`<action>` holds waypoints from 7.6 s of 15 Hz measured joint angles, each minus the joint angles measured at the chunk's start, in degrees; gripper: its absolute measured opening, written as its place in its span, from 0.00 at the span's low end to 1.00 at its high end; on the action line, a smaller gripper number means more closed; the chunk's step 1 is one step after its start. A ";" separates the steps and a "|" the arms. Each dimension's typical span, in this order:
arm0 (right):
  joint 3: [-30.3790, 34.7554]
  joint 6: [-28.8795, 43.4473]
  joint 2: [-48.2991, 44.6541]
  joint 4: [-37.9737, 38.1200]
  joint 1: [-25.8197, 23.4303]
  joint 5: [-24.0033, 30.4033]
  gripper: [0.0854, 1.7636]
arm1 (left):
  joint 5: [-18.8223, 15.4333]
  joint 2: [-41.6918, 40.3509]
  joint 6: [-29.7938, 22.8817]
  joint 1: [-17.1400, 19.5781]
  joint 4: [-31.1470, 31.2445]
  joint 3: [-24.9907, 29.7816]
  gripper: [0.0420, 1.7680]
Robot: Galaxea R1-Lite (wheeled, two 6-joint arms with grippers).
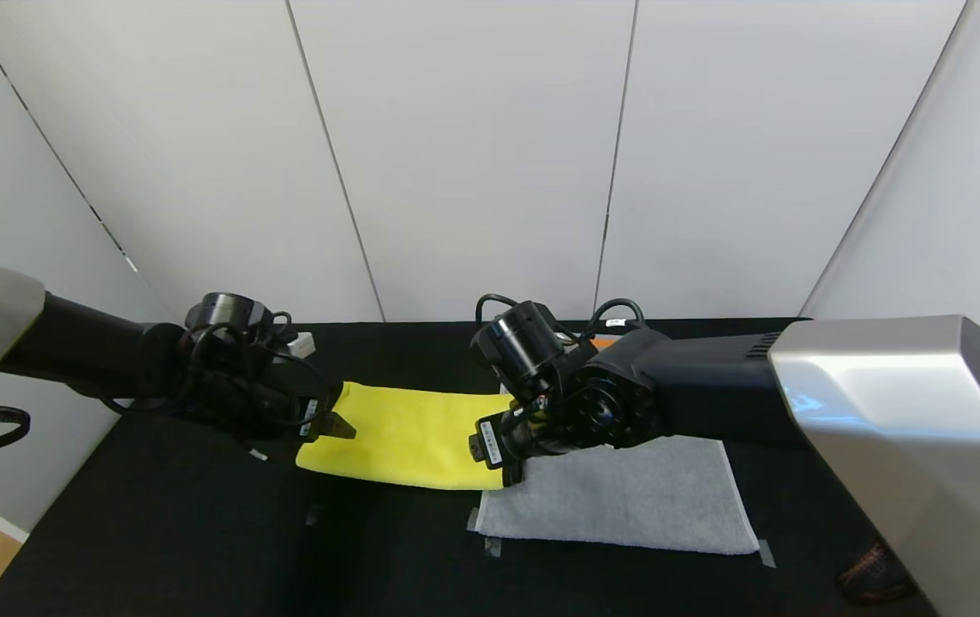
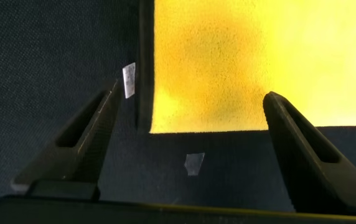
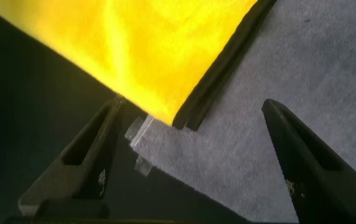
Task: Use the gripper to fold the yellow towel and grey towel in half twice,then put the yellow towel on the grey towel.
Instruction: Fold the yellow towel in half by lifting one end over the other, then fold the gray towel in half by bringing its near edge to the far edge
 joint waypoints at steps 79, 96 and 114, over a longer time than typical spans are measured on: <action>33.02 1.44 -28.39 0.04 -1.15 4.35 0.97 | 2.76 7.28 -2.58 -16.48 34.69 -29.87 0.06; 36.56 1.48 -29.33 -1.78 -1.49 4.66 0.97 | -2.72 4.23 -3.60 -19.04 35.76 -27.94 0.84; 60.15 -14.32 -41.27 -10.58 -21.85 13.86 0.97 | -1.02 -1.82 1.94 -30.76 22.04 -9.09 0.96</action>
